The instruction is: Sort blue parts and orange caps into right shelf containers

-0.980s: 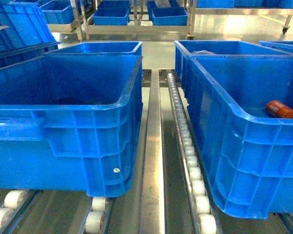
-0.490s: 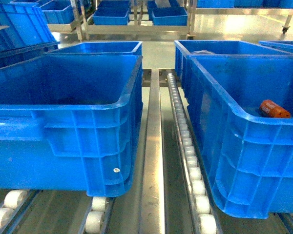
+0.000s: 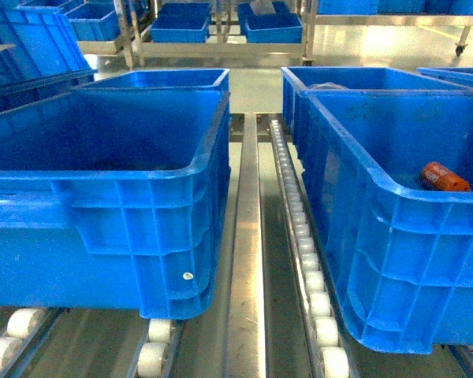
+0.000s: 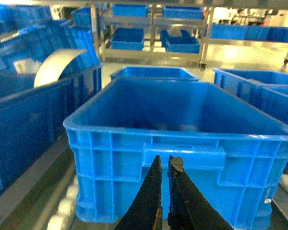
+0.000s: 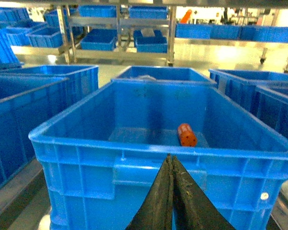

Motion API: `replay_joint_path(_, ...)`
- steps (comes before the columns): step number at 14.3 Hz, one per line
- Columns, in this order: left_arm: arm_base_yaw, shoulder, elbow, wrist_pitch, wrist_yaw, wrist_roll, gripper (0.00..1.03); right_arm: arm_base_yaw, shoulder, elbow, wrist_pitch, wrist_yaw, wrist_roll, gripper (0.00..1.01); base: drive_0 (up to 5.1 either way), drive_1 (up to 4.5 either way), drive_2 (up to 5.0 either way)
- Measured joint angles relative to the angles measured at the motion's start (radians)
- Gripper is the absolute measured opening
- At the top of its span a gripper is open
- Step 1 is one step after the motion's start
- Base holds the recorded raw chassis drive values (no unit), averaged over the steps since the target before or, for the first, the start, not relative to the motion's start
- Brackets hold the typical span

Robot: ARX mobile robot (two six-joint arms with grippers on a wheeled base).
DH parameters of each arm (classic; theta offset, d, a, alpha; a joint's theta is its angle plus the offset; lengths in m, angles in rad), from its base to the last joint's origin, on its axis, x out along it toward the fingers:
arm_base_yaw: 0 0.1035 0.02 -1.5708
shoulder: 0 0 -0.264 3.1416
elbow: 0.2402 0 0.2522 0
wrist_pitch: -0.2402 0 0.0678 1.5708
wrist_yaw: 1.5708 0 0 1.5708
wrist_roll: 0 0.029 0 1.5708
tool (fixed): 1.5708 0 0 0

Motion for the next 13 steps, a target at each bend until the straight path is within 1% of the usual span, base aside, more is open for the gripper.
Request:
replay_joint_path(1, 0.0, 0.0, -0.006, -0.016, 0.005, 0.0, 0.02, 0.0, 0.001, -0.005, -0.025, 0.0, 0.0, 0.03, 0.0, 0.0, 0.0)
replay_joint_path(3, 0.0, 0.0, -0.006, -0.005, 0.001, 0.001, 0.02, 0.0, 0.001, -0.005, -0.013, 0.001, 0.0, 0.03, 0.0, 0.0, 0.0)
replay_joint_path(4, 0.0, 0.0, -0.006, -0.013, 0.002, 0.0, 0.05, 0.0, 0.001, -0.005, -0.021, 0.0, 0.0, 0.03, 0.0, 0.0, 0.0)
replay_joint_path(5, 0.0, 0.0, -0.006, -0.011, 0.002, 0.001, 0.21, 0.0, 0.001, -0.005, -0.018, 0.0, 0.0, 0.16, 0.0, 0.0, 0.0)
replay_joint_path(6, 0.0, 0.0, -0.006, -0.011, 0.002, 0.001, 0.36, 0.0, 0.001, -0.005, -0.018, 0.0, 0.0, 0.33, 0.0, 0.0, 0.0)
replay_joint_path(8, 0.0, 0.0, -0.006, -0.01, 0.002, 0.001, 0.59, 0.0, 0.001, -0.005, -0.018, 0.0, 0.0, 0.55, 0.0, 0.0, 0.0)
replay_joint_path(9, 0.0, 0.0, -0.006, -0.01, 0.002, 0.001, 0.72, 0.0, 0.001, -0.005, -0.018, 0.0, 0.0, 0.7, 0.0, 0.0, 0.0)
replay_joint_path(11, 0.0, 0.0, -0.006, -0.01, 0.002, 0.001, 0.93, 0.0, 0.001, -0.005, -0.018, 0.0, 0.0, 0.92, 0.0, 0.0, 0.0)
replay_joint_path(12, 0.0, 0.0, -0.006, -0.011, 0.002, 0.002, 1.0, 0.0, 0.001, -0.005, -0.018, 0.0, 0.002, 0.99, 0.0, 0.0, 0.0)
replay_joint_path(13, 0.0, 0.0, -0.006, -0.01, 0.002, 0.003, 0.98, 0.0, 0.001, -0.005, -0.018, 0.0, 0.002, 0.99, 0.0, 0.0, 0.0)
